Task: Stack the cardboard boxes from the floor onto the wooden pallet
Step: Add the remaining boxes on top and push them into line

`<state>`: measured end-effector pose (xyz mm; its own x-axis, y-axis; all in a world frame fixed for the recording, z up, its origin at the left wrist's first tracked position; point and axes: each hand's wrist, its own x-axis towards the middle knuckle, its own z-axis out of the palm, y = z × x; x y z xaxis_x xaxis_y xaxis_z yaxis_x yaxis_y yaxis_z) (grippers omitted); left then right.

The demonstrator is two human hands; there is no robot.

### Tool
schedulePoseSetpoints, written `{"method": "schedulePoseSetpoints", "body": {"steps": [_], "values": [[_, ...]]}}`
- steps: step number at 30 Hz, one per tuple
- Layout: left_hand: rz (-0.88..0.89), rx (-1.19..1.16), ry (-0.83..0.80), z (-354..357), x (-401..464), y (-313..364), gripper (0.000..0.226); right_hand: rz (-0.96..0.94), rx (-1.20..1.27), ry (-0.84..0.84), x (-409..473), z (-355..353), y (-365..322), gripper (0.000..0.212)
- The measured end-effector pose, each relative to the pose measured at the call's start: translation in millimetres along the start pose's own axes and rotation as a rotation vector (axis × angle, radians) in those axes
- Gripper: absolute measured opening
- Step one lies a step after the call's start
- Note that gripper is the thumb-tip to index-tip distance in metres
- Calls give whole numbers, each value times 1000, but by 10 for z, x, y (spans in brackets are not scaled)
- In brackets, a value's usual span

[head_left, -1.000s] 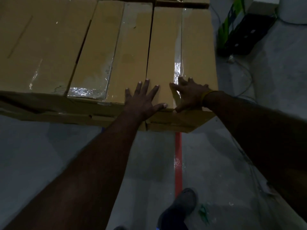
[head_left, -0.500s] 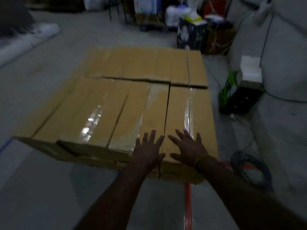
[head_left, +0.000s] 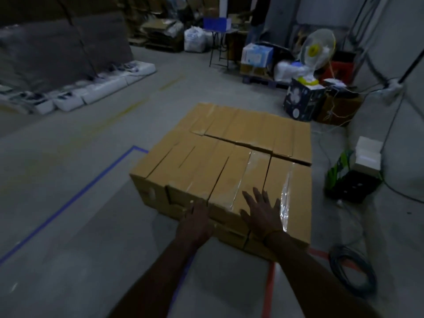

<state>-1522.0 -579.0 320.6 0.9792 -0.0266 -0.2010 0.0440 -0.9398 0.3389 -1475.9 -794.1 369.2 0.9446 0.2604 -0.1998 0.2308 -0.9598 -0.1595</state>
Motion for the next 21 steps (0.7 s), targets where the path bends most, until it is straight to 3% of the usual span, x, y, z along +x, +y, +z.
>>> {"method": "schedulePoseSetpoints", "body": {"steps": [11, 21], "values": [[-108, 5, 144, -883, -395, -743, 71, -146, -49, -35, 188, -148, -1323, 68], [-218, 50, 165, -1376, 292, -1306, 75, -217, -47, 35, 1152, -467, -1805, 67]]}}
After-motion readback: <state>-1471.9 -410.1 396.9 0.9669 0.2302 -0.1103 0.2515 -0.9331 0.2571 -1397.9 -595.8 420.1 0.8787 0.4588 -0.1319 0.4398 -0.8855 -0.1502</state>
